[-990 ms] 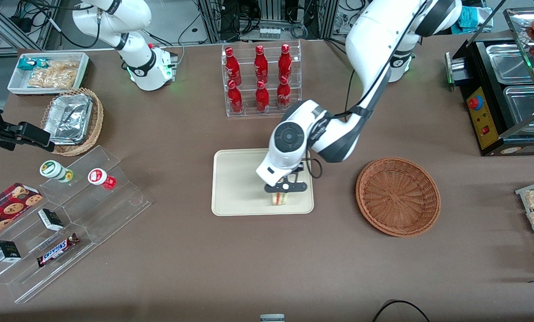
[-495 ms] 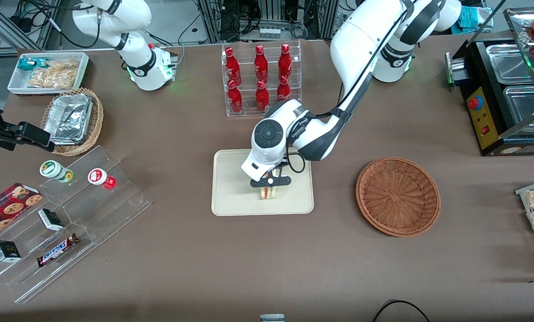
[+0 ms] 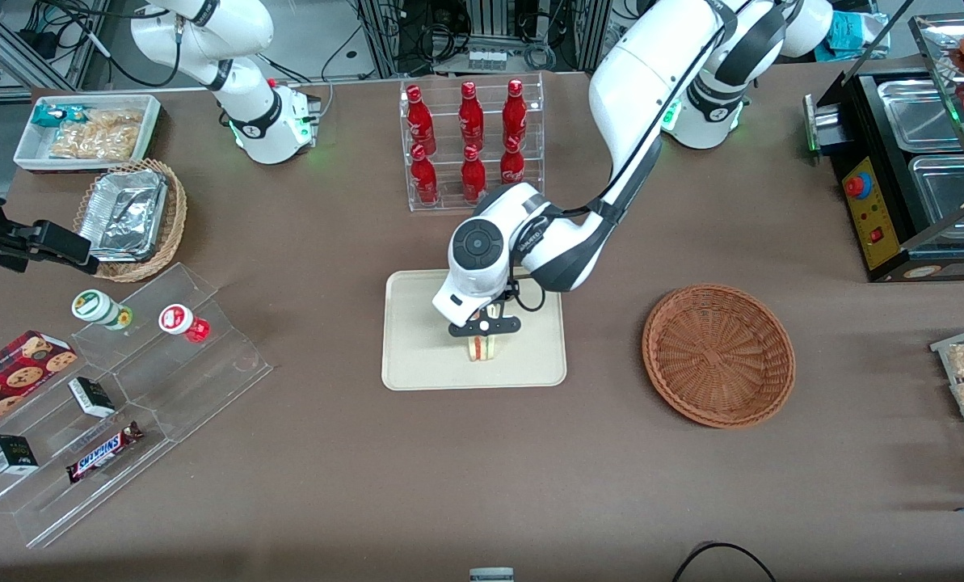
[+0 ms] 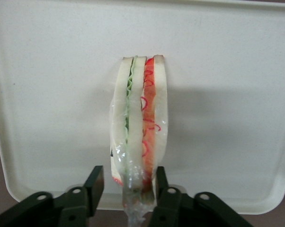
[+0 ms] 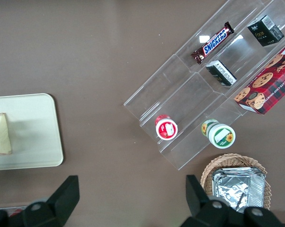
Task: Place sandwich from basket to tray
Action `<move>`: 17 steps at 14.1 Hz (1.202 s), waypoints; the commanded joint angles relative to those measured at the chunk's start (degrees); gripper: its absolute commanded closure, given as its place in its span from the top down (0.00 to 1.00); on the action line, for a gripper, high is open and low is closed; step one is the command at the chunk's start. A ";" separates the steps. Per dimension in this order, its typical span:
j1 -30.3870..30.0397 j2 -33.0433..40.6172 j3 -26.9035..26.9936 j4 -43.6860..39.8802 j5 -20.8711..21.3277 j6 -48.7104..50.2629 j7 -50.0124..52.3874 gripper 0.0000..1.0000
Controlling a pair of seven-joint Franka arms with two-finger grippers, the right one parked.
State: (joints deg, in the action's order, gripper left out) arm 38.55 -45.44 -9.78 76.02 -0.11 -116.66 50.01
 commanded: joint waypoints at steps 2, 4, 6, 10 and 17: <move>0.30 1.93 0.72 -1.31 2.47 1.08 0.62 1.00; -0.05 3.77 1.25 -1.05 6.86 3.26 0.97 1.00; -0.58 5.96 1.60 -0.87 8.03 7.56 3.58 1.00; -6.88 15.62 1.43 5.69 7.33 12.24 3.96 1.00; -22.36 33.20 1.34 23.28 1.70 13.38 -18.25 1.00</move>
State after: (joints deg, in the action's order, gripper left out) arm 19.76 -19.13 -7.78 91.93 3.09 -103.49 36.87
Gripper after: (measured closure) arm 0.000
